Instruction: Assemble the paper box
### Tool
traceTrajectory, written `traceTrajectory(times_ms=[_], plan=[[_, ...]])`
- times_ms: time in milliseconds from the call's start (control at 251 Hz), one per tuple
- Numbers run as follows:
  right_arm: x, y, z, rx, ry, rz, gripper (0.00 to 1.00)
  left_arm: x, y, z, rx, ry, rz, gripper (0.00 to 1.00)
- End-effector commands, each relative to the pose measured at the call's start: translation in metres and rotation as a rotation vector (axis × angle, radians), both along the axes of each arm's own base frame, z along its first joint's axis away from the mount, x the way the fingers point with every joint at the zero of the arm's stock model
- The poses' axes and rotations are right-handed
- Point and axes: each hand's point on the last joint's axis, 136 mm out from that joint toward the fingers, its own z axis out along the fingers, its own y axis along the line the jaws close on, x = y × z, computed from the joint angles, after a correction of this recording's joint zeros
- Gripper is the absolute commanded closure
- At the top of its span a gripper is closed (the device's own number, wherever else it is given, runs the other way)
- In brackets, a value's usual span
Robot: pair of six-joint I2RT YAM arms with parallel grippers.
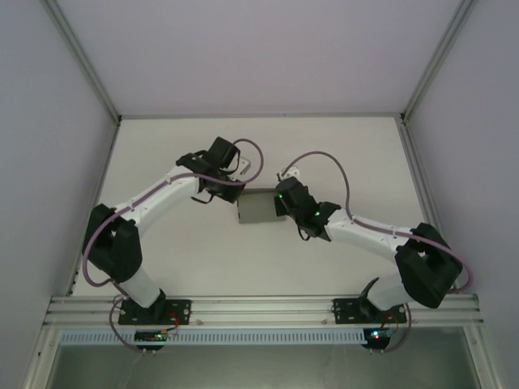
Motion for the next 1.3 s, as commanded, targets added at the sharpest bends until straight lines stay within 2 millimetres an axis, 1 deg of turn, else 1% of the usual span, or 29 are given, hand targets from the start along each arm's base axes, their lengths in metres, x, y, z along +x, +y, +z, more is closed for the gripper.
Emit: traceTrajectory(times_ms=[0, 88, 144, 192, 299, 435, 499, 571, 643, 790, 850, 934, 1002, 1129, 1225, 1297], plan=[[-0.027, -0.015, -0.04, -0.188, 0.097, 0.033, 1.0, -0.016, -0.001, 0.014, -0.136, 0.164, 0.128, 1.0], [-0.031, -0.017, -0.041, -0.224, 0.079, 0.027, 1.0, -0.027, -0.004, 0.016, -0.26, 0.316, 0.174, 1.0], [-0.033, -0.019, -0.042, -0.237, 0.068, 0.015, 1.0, -0.032, -0.002, 0.014, -0.268, 0.366, 0.197, 1.0], [-0.035, -0.02, -0.042, -0.24, 0.065, 0.008, 1.0, -0.033, 0.001, 0.011, -0.256, 0.377, 0.218, 1.0], [-0.038, -0.018, -0.042, -0.258, 0.031, 0.006, 1.0, -0.036, -0.005, 0.008, -0.298, 0.414, 0.237, 1.0], [-0.041, -0.018, -0.042, -0.309, -0.024, 0.004, 1.0, -0.037, -0.012, 0.016, -0.357, 0.47, 0.253, 1.0], [-0.043, -0.021, -0.044, -0.326, -0.04, -0.004, 1.0, -0.037, -0.011, 0.022, -0.371, 0.486, 0.261, 1.0], [-0.043, -0.021, -0.041, -0.326, -0.074, -0.013, 1.0, -0.035, -0.011, 0.029, -0.394, 0.483, 0.27, 1.0], [-0.047, -0.017, -0.041, -0.336, -0.112, 0.001, 1.0, -0.035, -0.01, 0.031, -0.402, 0.498, 0.285, 1.0], [-0.052, -0.016, -0.043, -0.37, -0.172, -0.006, 1.0, -0.036, -0.01, 0.031, -0.427, 0.51, 0.3, 1.0], [-0.053, -0.018, -0.043, -0.38, -0.17, -0.011, 1.0, -0.038, -0.009, 0.027, -0.419, 0.514, 0.304, 1.0], [-0.053, -0.019, -0.041, -0.38, -0.182, -0.025, 1.0, -0.04, -0.002, 0.016, -0.377, 0.496, 0.34, 1.0], [-0.053, -0.017, -0.039, -0.38, -0.193, -0.022, 1.0, -0.045, -0.002, 0.01, -0.362, 0.483, 0.339, 1.0], [-0.055, -0.015, -0.039, -0.38, -0.203, -0.019, 1.0, -0.052, 0.006, -0.005, -0.289, 0.395, 0.329, 1.0], [-0.055, -0.016, -0.036, -0.394, -0.228, -0.036, 1.0, -0.059, 0.002, -0.018, -0.302, 0.396, 0.365, 1.0], [-0.057, -0.014, -0.034, -0.41, -0.247, -0.041, 1.0, -0.068, -0.001, -0.027, -0.276, 0.385, 0.358, 1.0]])
